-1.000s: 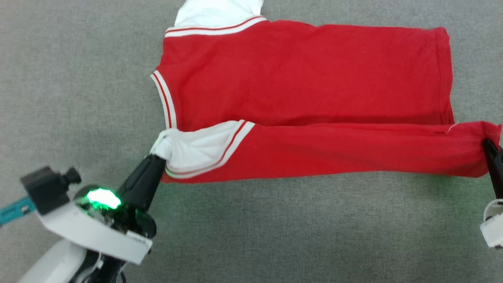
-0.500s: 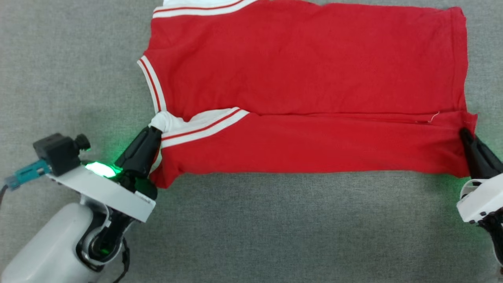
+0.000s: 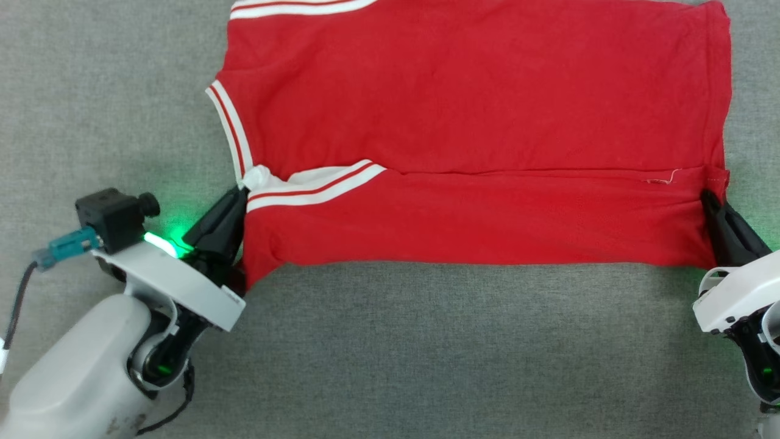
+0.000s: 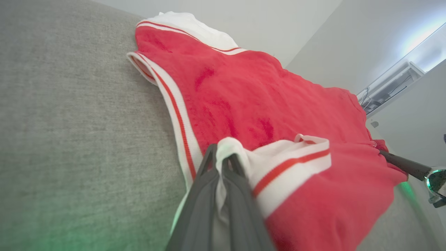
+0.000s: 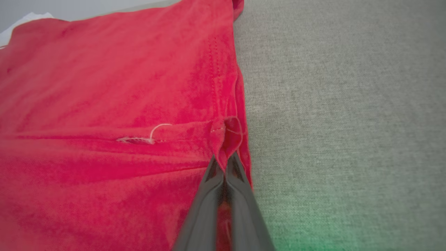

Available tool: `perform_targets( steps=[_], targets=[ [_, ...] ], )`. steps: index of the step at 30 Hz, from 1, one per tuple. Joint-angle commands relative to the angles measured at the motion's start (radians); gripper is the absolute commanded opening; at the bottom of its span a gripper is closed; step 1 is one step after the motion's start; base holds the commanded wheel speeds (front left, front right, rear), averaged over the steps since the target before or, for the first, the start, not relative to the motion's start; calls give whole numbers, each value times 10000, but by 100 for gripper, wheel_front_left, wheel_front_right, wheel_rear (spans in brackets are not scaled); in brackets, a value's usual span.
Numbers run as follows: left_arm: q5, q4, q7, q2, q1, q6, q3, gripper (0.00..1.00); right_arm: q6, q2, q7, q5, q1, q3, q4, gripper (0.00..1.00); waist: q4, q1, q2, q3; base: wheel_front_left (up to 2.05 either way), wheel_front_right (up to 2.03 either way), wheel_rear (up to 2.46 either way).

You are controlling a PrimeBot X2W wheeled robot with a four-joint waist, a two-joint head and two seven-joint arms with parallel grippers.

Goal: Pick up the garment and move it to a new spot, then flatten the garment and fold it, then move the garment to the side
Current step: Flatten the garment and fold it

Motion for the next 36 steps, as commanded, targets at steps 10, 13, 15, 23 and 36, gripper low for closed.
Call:
perform_targets(
  steps=[10,13,15,23,36],
  targets=[
    [-133,-109,381,1102,-116,37,-327,100,-9,-163,-401,64,260,179,12,100,73,0,0,-1109,0,0,0],
    [-148,-366,959,1637,-359,37,-487,100,-9,-214,-473,114,360,26,-104,100,110,0,0,-1501,0,0,0],
    [-72,-579,1521,2038,-618,42,-544,100,-9,-252,-483,165,472,-75,-197,100,145,0,0,-1734,0,0,0],
    [-1430,-2199,5594,3034,-1367,681,-1076,100,-9,-222,-405,273,771,-362,-572,100,131,0,0,-2254,0,0,0],
    [-3406,-2714,9695,3205,-1738,1548,-1885,100,-9,141,-615,252,566,-137,-598,100,-570,0,0,-1623,0,0,0]
  ],
)
